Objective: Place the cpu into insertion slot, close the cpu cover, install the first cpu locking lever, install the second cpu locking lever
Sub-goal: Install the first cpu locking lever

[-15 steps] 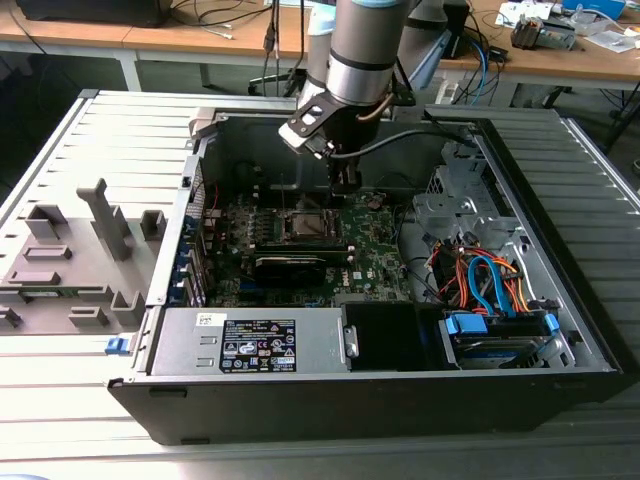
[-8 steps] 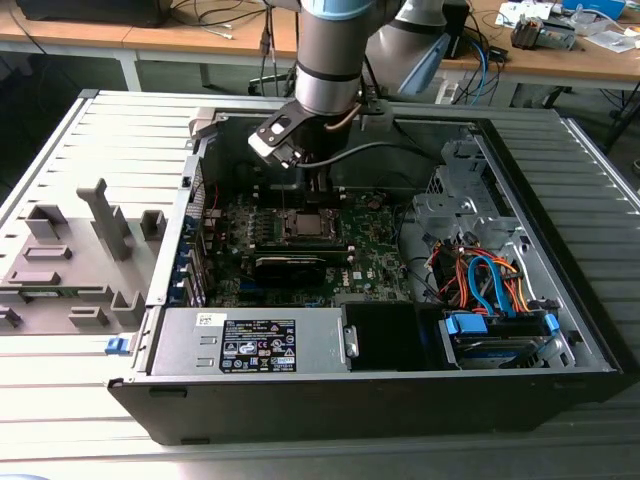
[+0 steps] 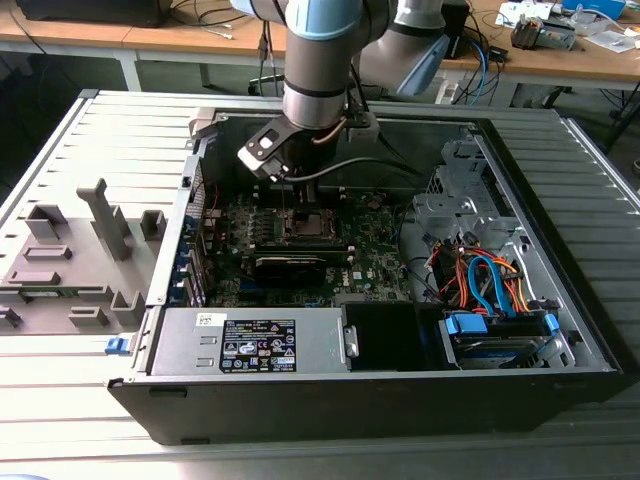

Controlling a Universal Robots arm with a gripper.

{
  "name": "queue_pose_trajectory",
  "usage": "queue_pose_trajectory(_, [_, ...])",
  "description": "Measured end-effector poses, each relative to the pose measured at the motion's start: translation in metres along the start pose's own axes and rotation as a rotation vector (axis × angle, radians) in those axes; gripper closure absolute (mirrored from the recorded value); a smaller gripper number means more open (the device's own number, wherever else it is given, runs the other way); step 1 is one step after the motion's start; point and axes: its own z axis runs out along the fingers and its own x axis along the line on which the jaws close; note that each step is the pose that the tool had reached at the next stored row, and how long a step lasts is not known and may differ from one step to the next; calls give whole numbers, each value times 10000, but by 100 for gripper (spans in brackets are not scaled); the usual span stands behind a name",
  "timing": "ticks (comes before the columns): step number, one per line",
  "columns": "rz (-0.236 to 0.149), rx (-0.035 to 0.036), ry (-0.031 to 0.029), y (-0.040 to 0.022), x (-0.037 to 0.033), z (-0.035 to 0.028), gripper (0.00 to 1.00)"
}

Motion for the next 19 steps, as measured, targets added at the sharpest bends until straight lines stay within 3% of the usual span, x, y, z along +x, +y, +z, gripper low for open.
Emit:
queue_pose_trajectory(4, [-91, 5, -21, 2, 0, 54, 89])
queue_pose_trajectory(6, [-92, -8, -28, 4, 3, 44, 89])
queue_pose_trajectory(9, [-91, 6, -40, 56, -6, 18, 89])
queue_pose_trajectory(11, [-93, 12, -40, 102, -13, -50, 89])
queue_pose_trajectory(13, [-90, 11, -32, 99, -19, -223, 89])
queue_pose_trajectory(16, [-92, 9, -20, 92, -24, -389, 89])
queue_pose_trajectory(19, [-93, 10, -20, 87, -27, -490, 89])
